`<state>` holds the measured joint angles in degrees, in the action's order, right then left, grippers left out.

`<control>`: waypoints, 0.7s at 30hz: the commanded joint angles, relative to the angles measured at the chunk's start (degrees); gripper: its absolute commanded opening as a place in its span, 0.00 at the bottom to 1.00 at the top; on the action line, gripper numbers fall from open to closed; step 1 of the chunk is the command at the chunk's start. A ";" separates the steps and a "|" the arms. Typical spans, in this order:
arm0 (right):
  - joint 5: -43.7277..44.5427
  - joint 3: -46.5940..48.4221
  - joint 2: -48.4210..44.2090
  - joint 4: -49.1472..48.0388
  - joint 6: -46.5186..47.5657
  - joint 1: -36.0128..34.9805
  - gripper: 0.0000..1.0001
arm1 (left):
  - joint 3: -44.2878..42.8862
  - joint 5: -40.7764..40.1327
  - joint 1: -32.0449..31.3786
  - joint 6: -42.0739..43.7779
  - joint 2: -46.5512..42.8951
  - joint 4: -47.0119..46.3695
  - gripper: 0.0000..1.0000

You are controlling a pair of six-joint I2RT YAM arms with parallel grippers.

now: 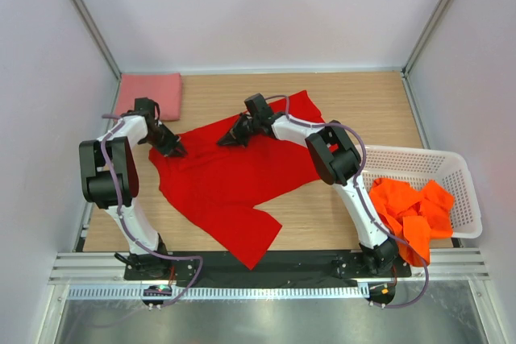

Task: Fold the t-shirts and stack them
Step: Fold the tshirt

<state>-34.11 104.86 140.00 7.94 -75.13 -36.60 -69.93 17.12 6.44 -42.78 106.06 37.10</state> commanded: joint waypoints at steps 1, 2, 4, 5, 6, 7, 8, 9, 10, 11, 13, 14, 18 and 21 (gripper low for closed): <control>-1.49 0.87 -1.05 -0.47 0.69 0.12 0.01 | -1.96 0.72 -0.20 0.42 -2.09 0.34 0.20; -1.57 0.87 -0.96 -0.47 0.78 0.12 0.02 | -2.05 0.72 -0.20 0.51 -1.83 0.34 0.20; -1.66 1.05 -0.96 -0.39 0.78 0.04 0.02 | -2.40 0.89 -0.20 0.51 -1.56 0.60 0.18; -1.66 1.22 -0.87 -0.30 0.78 0.12 0.02 | -2.40 0.89 -0.28 0.51 -1.56 0.60 0.15; -1.66 1.14 -0.96 -0.39 0.78 0.12 0.01 | -2.49 0.72 -0.20 0.51 -1.65 0.60 0.13; -1.66 1.14 -0.87 -0.30 0.86 0.12 0.01 | -2.49 0.63 -0.20 0.51 -1.65 0.60 0.11; -1.66 1.22 -0.87 -0.30 0.87 0.21 0.01 | -2.58 0.72 -0.20 0.51 -1.56 0.60 0.08; -1.66 1.23 -0.87 -0.21 0.87 0.21 0.01 | -2.58 0.89 -0.20 0.51 -1.38 0.52 0.07; -1.75 1.14 -0.79 -0.21 0.87 0.21 0.02 | -2.67 0.98 -0.20 0.51 -1.30 0.60 0.06; -1.84 1.22 -0.79 -0.21 0.95 0.21 0.01 | -2.75 1.07 -0.20 0.51 -1.21 0.52 0.04; -1.93 1.22 -0.79 -0.12 0.95 0.21 0.02 | -2.75 1.15 -0.28 0.60 -1.21 0.52 0.00; -1.93 1.14 -0.70 -0.21 0.95 0.30 0.02 | -2.84 1.07 -0.28 0.68 -1.21 0.69 0.00; -2.01 1.22 -0.78 0.58 1.30 0.21 0.01 | -2.84 1.07 -0.20 1.30 -1.73 1.30 0.00; -2.02 1.75 -1.22 3.64 3.75 0.21 0.01 | -2.58 0.54 -0.20 2.52 -3.31 3.40 0.00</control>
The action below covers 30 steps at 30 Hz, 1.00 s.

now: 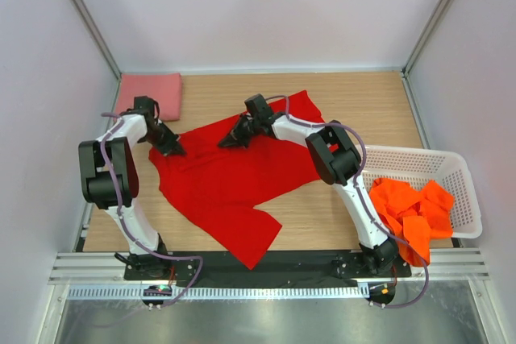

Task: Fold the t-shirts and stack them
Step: Fold the tshirt

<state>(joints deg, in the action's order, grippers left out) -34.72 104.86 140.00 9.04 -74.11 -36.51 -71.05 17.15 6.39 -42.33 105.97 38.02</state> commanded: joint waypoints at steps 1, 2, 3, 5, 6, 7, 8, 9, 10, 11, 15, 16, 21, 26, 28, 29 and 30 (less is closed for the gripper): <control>-1.23 2.36 -1.49 4.13 4.13 0.13 0.01 | -1.12 0.26 -0.15 2.33 -4.88 3.11 0.00; -0.97 2.80 -2.19 6.06 5.71 0.13 0.02 | -0.59 -0.09 -0.15 2.68 -5.86 4.42 0.00; -0.62 3.16 -2.63 9.99 7.29 0.30 0.02 | -0.15 -0.18 -0.15 3.12 -7.08 5.13 0.00; 0.79 4.03 -3.85 13.62 12.48 0.13 0.02 | 1.25 -0.27 -0.15 3.65 -11.37 6.53 0.00; 1.23 4.12 -4.91 16.60 14.06 0.13 0.01 | 2.83 -0.36 -0.15 3.57 -12.79 7.06 0.00; 1.58 4.13 -5.44 17.84 16.34 0.04 0.01 | 3.97 -0.10 -0.15 3.31 -14.11 7.42 0.00; 1.93 4.30 -5.88 19.34 17.75 0.12 0.01 | 4.94 0.43 -0.24 3.22 -17.09 7.77 0.00; 2.20 4.13 -6.93 21.79 18.99 0.04 0.02 | 7.21 1.30 -0.24 2.87 -18.25 7.86 0.00; 2.64 4.13 -7.46 22.86 19.96 0.12 0.01 | 8.28 1.66 -0.33 2.34 -19.56 7.95 0.00; 3.25 3.52 -7.81 23.65 21.97 0.04 0.02 | 9.25 2.01 -0.68 2.07 -20.71 8.03 0.00; 3.69 1.41 -10.27 25.67 24.62 -0.14 0.02 | 13.65 3.07 -1.91 0.32 -25.45 7.77 0.00; 3.52 0.44 -11.15 25.68 24.97 -0.40 0.01 | 15.22 3.42 -2.17 -0.03 -26.07 7.68 0.00; 2.64 -2.11 -12.65 26.91 27.17 -1.11 0.01 | 18.48 3.60 -4.01 -1.88 -29.59 6.80 0.00; 3.17 -5.63 -14.93 28.13 28.40 -1.19 0.02 | 21.64 3.42 -5.42 -3.37 -32.93 6.63 0.00; 3.34 -6.68 -15.37 28.58 29.02 -1.19 0.02 | 22.70 3.51 -5.86 -4.08 -33.98 6.45 0.00; 3.34 -7.12 -15.81 28.84 29.02 -1.19 0.02 | 23.66 3.68 -5.87 -4.25 -34.08 6.10 0.00; 3.26 -7.99 -16.08 28.84 28.93 -1.28 0.02 | 24.02 3.68 -5.87 -4.69 -34.25 6.10 0.00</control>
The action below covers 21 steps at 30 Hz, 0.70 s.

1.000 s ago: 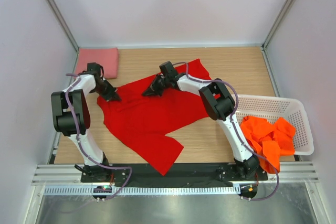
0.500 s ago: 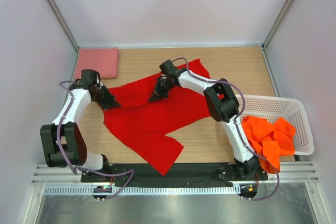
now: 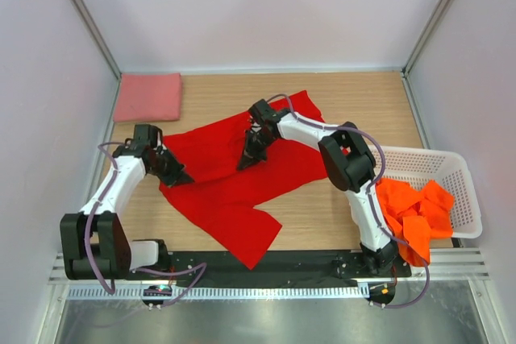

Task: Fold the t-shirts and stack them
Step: Fold the tshirt

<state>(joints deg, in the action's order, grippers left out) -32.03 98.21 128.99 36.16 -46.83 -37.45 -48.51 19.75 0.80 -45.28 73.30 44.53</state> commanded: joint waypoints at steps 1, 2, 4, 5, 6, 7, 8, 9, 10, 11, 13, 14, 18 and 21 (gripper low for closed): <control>0.48 -1.79 -5.32 1.63 1.65 -0.34 0.02 | 1.93 1.08 -2.01 -1.83 -1.84 -0.50 0.00; 0.22 -2.15 -5.41 1.37 1.48 -0.43 0.02 | 2.28 1.00 -2.20 -2.01 -2.28 -0.50 0.00; -0.31 -3.02 -5.59 1.28 1.48 -0.52 0.03 | 3.42 1.26 -2.64 -2.71 -2.81 -0.68 0.00; -0.57 -3.12 -5.68 1.19 1.39 -0.52 0.03 | 3.86 1.26 -2.82 -2.97 -3.33 -0.68 0.00; -0.66 -3.20 -5.68 1.28 1.48 -0.78 0.04 | 4.47 1.43 -2.91 -3.15 -3.60 -0.68 0.00; -1.10 -3.20 -5.68 1.89 2.00 -0.78 0.05 | 4.83 1.43 -3.08 -3.33 -4.12 -0.68 0.00; -1.54 -3.20 -5.68 2.33 2.27 -0.87 0.06 | 5.09 1.43 -3.08 -3.50 -4.13 -0.50 0.00; -2.06 -3.20 -5.50 2.77 2.53 -0.96 0.08 | 5.18 1.52 -3.08 -3.50 -4.65 -0.50 0.00; -2.59 -3.38 -5.50 3.30 2.71 -0.87 0.09 | 5.36 1.61 -3.08 -3.50 -4.83 0.02 0.00; -4.08 -3.64 -5.68 3.91 3.49 -0.96 0.11 | 5.27 1.70 -3.00 -3.50 -5.09 0.29 0.04; -4.71 -3.64 -6.38 5.05 5.33 -0.96 0.18 | 4.40 1.09 -3.08 -3.07 -5.97 1.95 0.18; -4.53 -3.47 -6.82 6.80 6.56 -1.04 0.22 | 3.69 0.65 -3.00 -2.28 -6.32 2.74 0.24; 1.15 1.08 -7.61 12.95 14.46 -0.96 0.37 | -1.14 -4.27 -2.91 0.62 -6.77 7.40 0.46; 6.70 4.78 -6.47 17.79 18.95 -0.34 0.42 | -5.88 -7.35 -2.82 2.81 -4.75 8.55 0.54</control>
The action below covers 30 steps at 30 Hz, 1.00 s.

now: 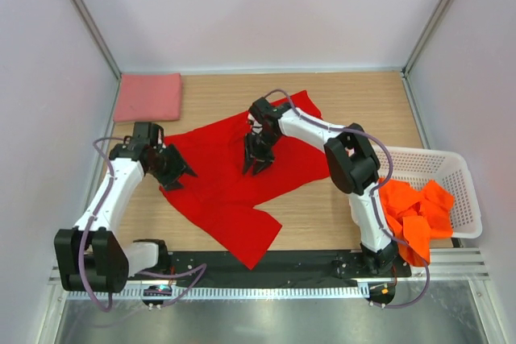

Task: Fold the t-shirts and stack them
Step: Fold the tshirt

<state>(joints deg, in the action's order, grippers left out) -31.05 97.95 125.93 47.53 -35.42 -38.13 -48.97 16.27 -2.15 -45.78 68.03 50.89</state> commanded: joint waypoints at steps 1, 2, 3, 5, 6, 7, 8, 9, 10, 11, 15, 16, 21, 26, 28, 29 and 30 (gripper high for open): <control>10.09 7.32 -3.06 7.39 8.17 0.68 0.43 | -6.56 -4.58 0.39 3.68 1.66 2.02 0.55; 12.91 8.47 -2.71 8.97 8.52 1.82 0.43 | -7.53 -5.54 0.66 4.03 4.10 1.76 0.55; 15.29 10.05 -2.36 9.07 8.70 2.35 0.43 | -9.72 -5.72 0.92 4.21 6.04 0.97 0.55; 21.01 11.12 -2.09 8.03 8.35 3.85 0.43 | -11.84 -7.03 1.27 4.12 11.65 0.00 0.52; 21.81 11.82 -1.74 7.32 7.22 5.42 0.43 | -13.50 -7.65 1.27 3.86 13.69 -1.40 0.52; 24.43 12.08 -1.65 6.53 5.29 6.22 0.43 | -14.65 -8.18 1.36 3.77 15.71 -1.76 0.52; 26.11 12.44 -1.56 5.13 4.58 6.83 0.43 | -15.62 -10.10 1.36 3.77 20.08 -2.20 0.52; 28.04 12.79 -1.65 3.90 3.96 7.71 0.43 | -17.46 -11.16 1.36 3.68 22.04 -2.55 0.51; 33.02 13.14 -1.56 3.11 3.35 8.07 0.43 | -18.26 -12.31 1.45 3.42 24.15 -3.34 0.50; 35.42 13.49 -1.56 1.88 3.43 8.42 0.43 | -18.87 -13.54 1.45 3.42 25.65 -4.04 0.49; 40.97 15.94 -0.42 -2.17 4.65 10.61 0.41 | -21.60 -12.94 1.89 2.36 33.63 -6.68 0.40; 41.68 16.74 0.88 -2.79 5.01 11.66 0.41 | -22.82 -11.54 3.63 2.19 34.62 -6.60 0.39; 47.83 21.75 5.37 -5.51 9.93 13.96 0.41 | -23.10 -12.14 5.75 2.89 37.96 -6.77 0.38; 48.63 25.96 12.04 -7.89 11.69 16.07 0.41 | -21.96 -11.44 9.27 4.82 41.04 -7.65 0.38; 48.36 27.72 14.42 -7.80 12.13 16.33 0.41 | -22.04 -11.09 10.50 5.52 42.61 -7.83 0.38; 48.10 29.65 16.61 -7.80 12.48 16.51 0.41 | -22.48 -11.26 10.94 5.96 43.15 -8.09 0.38; 46.97 30.97 17.85 -7.54 13.18 16.68 0.41 | -22.83 -11.26 11.64 6.23 44.46 -8.18 0.38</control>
<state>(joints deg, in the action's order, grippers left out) 15.18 124.25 140.59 41.45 -24.67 -21.96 -71.18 7.22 7.81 -42.22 108.68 44.91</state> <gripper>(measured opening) 0.409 0.382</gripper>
